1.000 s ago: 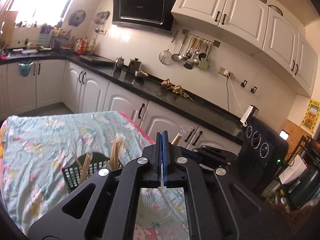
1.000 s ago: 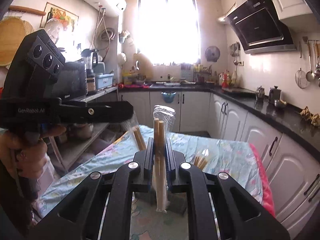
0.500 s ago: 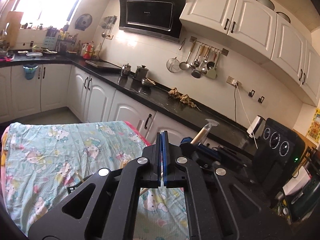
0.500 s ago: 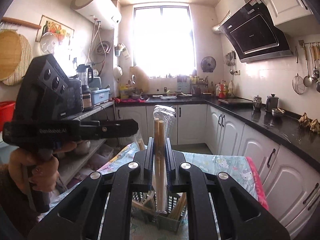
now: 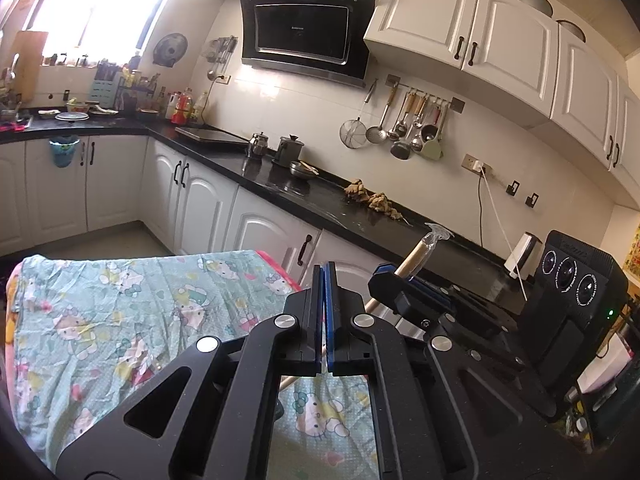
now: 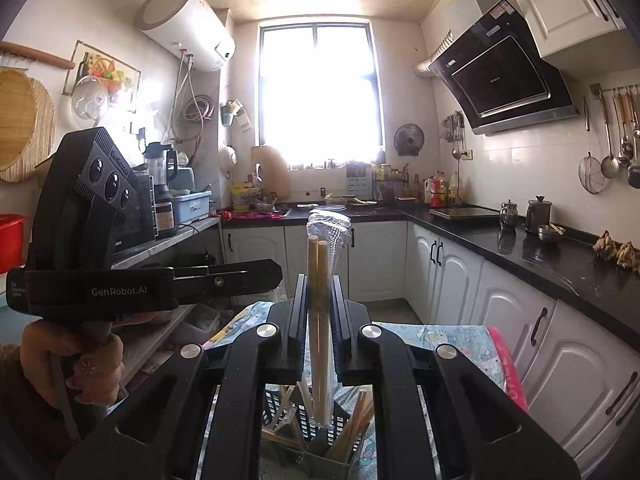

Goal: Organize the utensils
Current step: 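Raise the left tool's chopstick over the basket while the right tool carries its own, then open the left tool into the basket while the right tool releases its chopsticks, then withdraw both open tools from the basket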

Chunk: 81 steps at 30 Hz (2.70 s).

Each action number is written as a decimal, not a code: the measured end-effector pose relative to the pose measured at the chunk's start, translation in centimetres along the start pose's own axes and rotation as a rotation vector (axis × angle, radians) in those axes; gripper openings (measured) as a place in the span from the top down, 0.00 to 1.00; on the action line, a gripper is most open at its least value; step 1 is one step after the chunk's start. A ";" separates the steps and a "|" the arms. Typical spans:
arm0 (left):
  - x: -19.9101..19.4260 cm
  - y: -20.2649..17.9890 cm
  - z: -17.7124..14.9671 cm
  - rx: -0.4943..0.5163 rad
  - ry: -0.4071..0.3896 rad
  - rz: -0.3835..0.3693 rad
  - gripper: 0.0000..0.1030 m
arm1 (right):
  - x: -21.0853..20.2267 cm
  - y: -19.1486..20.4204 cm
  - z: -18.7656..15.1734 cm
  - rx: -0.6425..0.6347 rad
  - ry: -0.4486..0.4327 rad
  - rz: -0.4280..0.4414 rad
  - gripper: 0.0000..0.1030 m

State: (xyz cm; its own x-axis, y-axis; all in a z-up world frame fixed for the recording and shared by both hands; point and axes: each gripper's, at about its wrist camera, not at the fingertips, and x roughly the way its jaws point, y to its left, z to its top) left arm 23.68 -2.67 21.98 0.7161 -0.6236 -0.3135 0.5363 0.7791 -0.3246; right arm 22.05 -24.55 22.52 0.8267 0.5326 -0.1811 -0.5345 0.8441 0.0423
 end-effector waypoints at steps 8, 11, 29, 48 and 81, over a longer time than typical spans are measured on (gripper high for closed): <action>1.4 0.8 -1.0 -0.028 0.010 -0.005 1.00 | 1.1 -0.3 -1.3 0.006 0.021 -0.027 0.90; 2.2 1.2 -1.6 -0.041 0.023 -0.011 1.00 | 1.7 -0.7 -2.0 0.017 0.038 -0.035 0.90; 5.5 4.3 -5.5 -0.097 0.104 -0.007 1.00 | 6.1 -1.7 -7.6 0.047 0.176 -0.074 0.86; 0.7 4.3 -6.0 -0.083 0.076 0.087 0.48 | 2.2 -1.4 -7.8 0.075 0.167 -0.087 0.49; -9.1 1.5 -18.0 -0.068 0.083 0.497 0.10 | -7.5 7.0 -16.2 -0.004 0.213 -0.155 0.06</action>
State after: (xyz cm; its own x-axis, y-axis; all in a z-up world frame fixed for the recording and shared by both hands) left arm 9.93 3.08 8.31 0.8378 -0.1838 -0.5141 0.1077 0.9788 -0.1743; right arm 9.31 -23.66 8.20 0.8438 0.3712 -0.3877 -0.4049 0.9144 -0.0056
